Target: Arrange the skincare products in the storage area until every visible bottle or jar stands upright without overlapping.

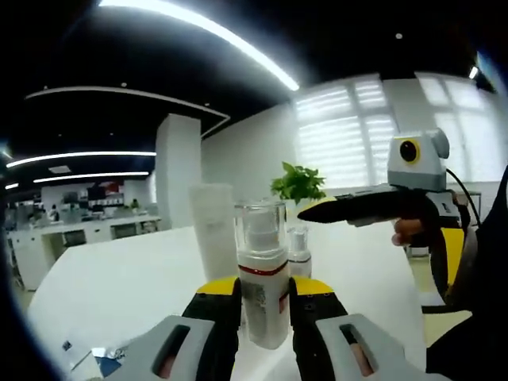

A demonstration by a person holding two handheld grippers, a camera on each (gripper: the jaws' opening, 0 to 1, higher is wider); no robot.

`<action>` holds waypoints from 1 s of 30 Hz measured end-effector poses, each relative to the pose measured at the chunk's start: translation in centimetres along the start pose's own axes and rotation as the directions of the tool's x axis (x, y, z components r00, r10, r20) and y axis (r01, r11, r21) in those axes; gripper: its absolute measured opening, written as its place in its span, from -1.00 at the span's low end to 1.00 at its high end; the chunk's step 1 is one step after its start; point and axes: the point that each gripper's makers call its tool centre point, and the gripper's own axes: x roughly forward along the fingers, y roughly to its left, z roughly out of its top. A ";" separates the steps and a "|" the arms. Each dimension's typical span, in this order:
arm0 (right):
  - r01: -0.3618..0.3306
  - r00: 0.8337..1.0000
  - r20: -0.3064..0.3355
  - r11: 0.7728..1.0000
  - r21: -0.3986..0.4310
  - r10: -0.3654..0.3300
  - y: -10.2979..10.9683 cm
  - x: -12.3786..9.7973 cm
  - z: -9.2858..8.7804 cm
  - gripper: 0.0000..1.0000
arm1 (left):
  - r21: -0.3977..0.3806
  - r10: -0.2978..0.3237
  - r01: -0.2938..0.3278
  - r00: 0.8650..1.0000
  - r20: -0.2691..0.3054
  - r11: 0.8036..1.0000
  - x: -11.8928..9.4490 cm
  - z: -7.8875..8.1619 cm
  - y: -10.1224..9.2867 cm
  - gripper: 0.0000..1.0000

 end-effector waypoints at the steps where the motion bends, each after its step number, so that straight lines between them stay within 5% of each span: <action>1: 0.006 1.000 -0.003 1.000 -0.003 -0.006 -0.2 -0.1 -0.1 1.00 | 0.000 -0.004 0.004 1.000 0.000 1.000 0.2 0.0 -0.3 -0.54; 22: 0.112 0.990 -0.097 0.992 0.060 -0.106 -3.1 -0.9 -2.8 1.00 | -0.006 -0.025 0.025 0.999 -0.024 1.000 2.1 -1.8 -0.9 -0.54; 30: 0.104 0.990 -0.099 0.992 0.074 -0.096 -3.3 -1.1 -3.0 1.00 | -0.013 -0.026 0.026 0.999 -0.031 1.000 2.2 -2.3 -1.3 -0.54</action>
